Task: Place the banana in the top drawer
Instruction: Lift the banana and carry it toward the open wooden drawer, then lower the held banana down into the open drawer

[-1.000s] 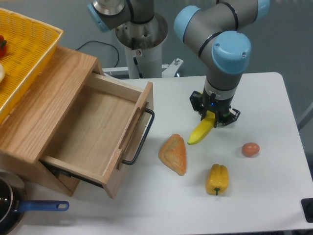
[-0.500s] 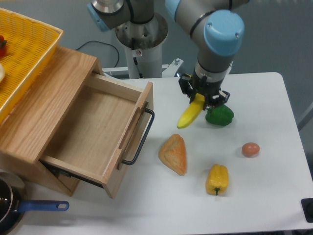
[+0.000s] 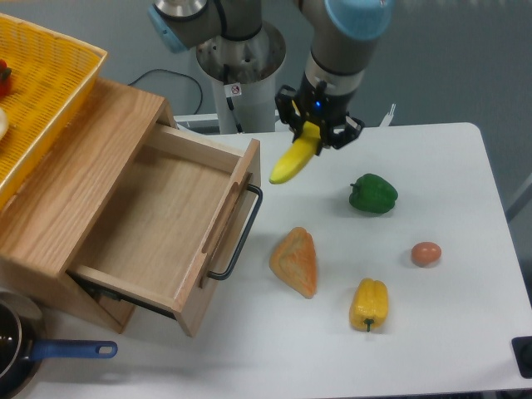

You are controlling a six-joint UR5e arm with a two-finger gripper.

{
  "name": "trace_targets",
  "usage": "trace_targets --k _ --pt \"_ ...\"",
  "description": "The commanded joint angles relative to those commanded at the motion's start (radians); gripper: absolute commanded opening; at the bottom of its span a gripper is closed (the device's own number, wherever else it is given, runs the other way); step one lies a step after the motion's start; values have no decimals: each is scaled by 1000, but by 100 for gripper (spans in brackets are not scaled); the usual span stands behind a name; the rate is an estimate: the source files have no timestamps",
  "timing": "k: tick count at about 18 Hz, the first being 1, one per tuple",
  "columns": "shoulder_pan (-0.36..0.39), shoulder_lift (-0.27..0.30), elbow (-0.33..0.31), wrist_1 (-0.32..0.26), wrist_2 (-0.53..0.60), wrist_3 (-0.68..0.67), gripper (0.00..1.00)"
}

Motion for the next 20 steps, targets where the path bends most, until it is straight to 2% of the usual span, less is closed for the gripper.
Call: trace_targets --k 5,8,14,20 --pt "-20 38 0 -43 -28 -26 28" --pt "-32 55 0 -49 -41 -58 28" --pt "-87 43 17 -43 -71 -215 28" --pt "-121 26 25 -26 -86 -314 29"
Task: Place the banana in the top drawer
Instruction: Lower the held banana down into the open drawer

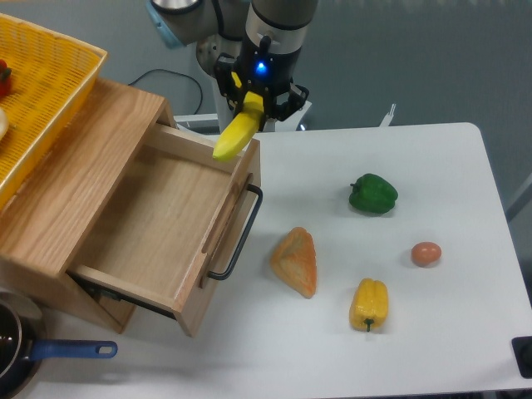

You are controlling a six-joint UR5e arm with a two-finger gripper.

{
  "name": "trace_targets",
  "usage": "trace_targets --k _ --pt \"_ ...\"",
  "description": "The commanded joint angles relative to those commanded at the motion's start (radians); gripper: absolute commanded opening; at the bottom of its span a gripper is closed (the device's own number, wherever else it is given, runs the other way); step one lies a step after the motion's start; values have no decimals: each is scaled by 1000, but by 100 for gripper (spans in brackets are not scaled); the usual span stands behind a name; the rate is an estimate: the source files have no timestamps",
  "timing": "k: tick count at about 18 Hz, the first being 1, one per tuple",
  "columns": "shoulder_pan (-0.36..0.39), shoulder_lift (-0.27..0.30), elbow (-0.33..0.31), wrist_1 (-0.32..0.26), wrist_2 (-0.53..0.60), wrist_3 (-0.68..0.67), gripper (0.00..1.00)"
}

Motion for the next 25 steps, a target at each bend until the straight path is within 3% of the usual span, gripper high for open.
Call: trace_targets --k 6,17,25 --pt "-78 -43 3 91 0 -82 29" --pt "-127 -94 34 109 2 -115 30" --pt "-177 -138 37 187 11 -189 30"
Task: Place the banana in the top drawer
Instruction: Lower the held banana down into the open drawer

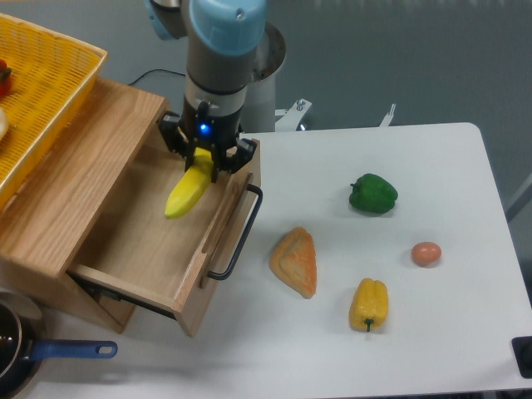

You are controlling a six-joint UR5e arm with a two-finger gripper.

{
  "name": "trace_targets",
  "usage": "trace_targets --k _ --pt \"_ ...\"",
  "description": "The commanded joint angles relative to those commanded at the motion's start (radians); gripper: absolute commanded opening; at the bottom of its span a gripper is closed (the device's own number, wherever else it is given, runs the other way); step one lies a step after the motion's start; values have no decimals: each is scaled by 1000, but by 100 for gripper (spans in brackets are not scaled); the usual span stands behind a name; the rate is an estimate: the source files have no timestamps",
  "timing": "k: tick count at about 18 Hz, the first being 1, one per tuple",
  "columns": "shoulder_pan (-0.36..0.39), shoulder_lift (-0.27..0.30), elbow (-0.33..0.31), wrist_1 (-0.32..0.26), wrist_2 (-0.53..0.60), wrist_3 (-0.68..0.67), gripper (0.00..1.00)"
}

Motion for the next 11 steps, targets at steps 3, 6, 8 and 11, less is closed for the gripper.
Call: trace_targets --k 3,6,8,11 --pt "-9 -6 0 3 3 0 30" --pt "-11 -12 0 3 8 0 30" --pt "-12 -17 -2 3 15 0 30" --pt "-12 -20 -3 3 15 0 31"
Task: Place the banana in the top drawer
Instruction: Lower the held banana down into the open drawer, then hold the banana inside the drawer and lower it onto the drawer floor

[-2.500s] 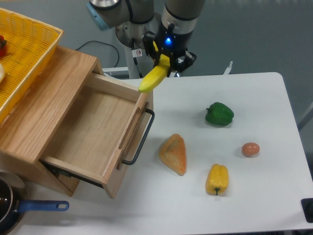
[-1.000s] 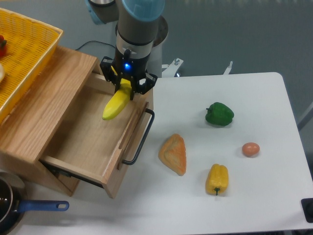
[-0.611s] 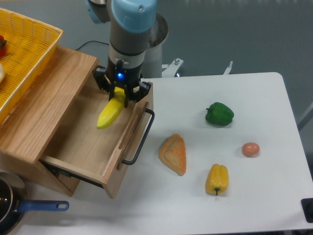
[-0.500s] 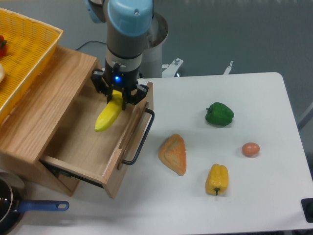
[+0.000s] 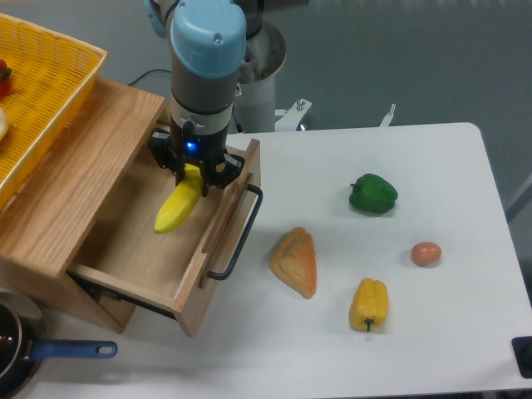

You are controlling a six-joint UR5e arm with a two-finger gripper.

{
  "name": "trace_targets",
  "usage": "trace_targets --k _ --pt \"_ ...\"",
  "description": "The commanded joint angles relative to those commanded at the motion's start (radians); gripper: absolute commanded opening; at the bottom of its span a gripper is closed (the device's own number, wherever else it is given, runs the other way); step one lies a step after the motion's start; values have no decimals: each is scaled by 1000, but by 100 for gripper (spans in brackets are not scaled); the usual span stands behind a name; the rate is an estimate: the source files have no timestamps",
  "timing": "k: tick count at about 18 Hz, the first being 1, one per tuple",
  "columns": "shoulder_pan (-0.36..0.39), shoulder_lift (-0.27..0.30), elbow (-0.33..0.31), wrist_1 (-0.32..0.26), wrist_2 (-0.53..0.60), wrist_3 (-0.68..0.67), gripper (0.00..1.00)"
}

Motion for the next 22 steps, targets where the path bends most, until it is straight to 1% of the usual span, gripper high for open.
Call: trace_targets --k 12,22 --pt "-23 -21 -11 0 0 -6 33" --pt "-41 -21 -18 0 2 -6 34"
